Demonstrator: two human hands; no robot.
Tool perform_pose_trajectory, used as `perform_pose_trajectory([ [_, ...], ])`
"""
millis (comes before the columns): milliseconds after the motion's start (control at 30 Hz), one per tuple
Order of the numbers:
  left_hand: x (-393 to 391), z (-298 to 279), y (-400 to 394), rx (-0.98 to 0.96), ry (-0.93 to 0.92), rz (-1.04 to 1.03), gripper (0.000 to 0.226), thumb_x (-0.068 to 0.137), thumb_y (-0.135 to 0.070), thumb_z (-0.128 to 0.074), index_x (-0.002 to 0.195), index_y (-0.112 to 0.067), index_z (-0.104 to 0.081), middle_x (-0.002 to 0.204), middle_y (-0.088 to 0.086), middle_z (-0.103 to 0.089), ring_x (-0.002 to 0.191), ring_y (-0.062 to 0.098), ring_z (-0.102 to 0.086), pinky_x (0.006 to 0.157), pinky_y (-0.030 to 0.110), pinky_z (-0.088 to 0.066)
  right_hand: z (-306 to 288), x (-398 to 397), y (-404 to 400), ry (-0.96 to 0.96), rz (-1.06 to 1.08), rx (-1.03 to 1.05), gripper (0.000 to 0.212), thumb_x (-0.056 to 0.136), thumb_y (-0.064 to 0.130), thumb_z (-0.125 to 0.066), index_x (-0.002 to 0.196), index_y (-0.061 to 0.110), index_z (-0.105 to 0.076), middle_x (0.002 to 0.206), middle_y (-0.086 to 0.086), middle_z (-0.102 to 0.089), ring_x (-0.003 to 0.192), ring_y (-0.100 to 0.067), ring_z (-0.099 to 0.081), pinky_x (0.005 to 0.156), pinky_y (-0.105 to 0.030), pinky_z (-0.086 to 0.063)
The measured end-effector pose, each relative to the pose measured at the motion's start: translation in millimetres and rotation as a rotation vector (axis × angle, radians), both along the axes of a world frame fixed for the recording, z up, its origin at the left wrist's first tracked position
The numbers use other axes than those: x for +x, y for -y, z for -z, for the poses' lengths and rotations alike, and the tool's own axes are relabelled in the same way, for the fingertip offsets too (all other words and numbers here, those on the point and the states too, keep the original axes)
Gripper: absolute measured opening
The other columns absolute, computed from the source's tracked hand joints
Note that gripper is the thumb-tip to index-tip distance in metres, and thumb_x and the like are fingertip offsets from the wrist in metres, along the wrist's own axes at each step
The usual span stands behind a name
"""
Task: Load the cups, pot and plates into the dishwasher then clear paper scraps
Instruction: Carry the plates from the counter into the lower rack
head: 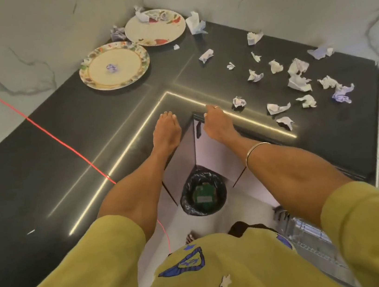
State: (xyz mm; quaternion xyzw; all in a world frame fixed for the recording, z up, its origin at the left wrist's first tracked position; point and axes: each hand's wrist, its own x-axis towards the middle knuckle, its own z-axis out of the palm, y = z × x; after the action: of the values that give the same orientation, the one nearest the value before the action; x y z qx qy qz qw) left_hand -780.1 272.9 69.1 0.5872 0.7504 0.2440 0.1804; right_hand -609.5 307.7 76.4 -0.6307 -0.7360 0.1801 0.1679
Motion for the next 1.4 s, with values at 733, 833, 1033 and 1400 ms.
perform_pose_trajectory([
  [733, -39, 16, -179, -0.067, -0.167, -0.182, 0.056, 0.105, -0.031, -0.028, 0.154, -0.005, -0.023, 0.164, 0.013, -0.011, 0.152, 0.027, -0.007, 0.124, 0.040, -0.006, 14, -35, -257, 0.149, -0.282, 0.012, 0.058, 0.102, 0.020, -0.037, 0.152, -0.004, -0.021, 0.159, -0.020, -0.024, 0.148, -0.035, -0.018, 0.121, -0.044, -0.020],
  [833, -53, 17, -200, -0.085, -0.146, -0.186, 0.058, 0.105, -0.033, -0.028, 0.154, -0.003, -0.021, 0.163, 0.015, -0.013, 0.152, 0.026, -0.008, 0.124, 0.040, -0.005, 10, -44, -276, 0.122, -0.264, -0.027, 0.061, 0.103, 0.026, -0.038, 0.153, -0.002, -0.018, 0.161, -0.018, -0.020, 0.150, -0.033, -0.013, 0.122, -0.045, -0.017],
  [1033, -76, 10, -244, -0.097, -0.129, -0.178, 0.061, 0.105, -0.033, -0.029, 0.155, -0.002, -0.014, 0.164, 0.015, -0.008, 0.152, 0.027, -0.003, 0.124, 0.040, -0.001, 2, -67, -321, 0.115, -0.282, -0.089, 0.069, 0.103, 0.037, -0.037, 0.156, 0.001, -0.013, 0.164, -0.015, -0.010, 0.152, -0.030, -0.006, 0.124, -0.044, -0.011],
  [1400, -111, 33, -308, -0.201, -0.134, -0.174, 0.073, 0.100, -0.043, -0.039, 0.156, -0.006, -0.009, 0.165, 0.012, -0.001, 0.152, 0.028, 0.004, 0.124, 0.042, -0.001, 1, -110, -419, 0.020, -0.251, -0.147, 0.064, 0.102, 0.029, -0.041, 0.155, 0.003, -0.016, 0.164, -0.012, -0.013, 0.152, -0.030, -0.010, 0.121, -0.045, -0.021],
])
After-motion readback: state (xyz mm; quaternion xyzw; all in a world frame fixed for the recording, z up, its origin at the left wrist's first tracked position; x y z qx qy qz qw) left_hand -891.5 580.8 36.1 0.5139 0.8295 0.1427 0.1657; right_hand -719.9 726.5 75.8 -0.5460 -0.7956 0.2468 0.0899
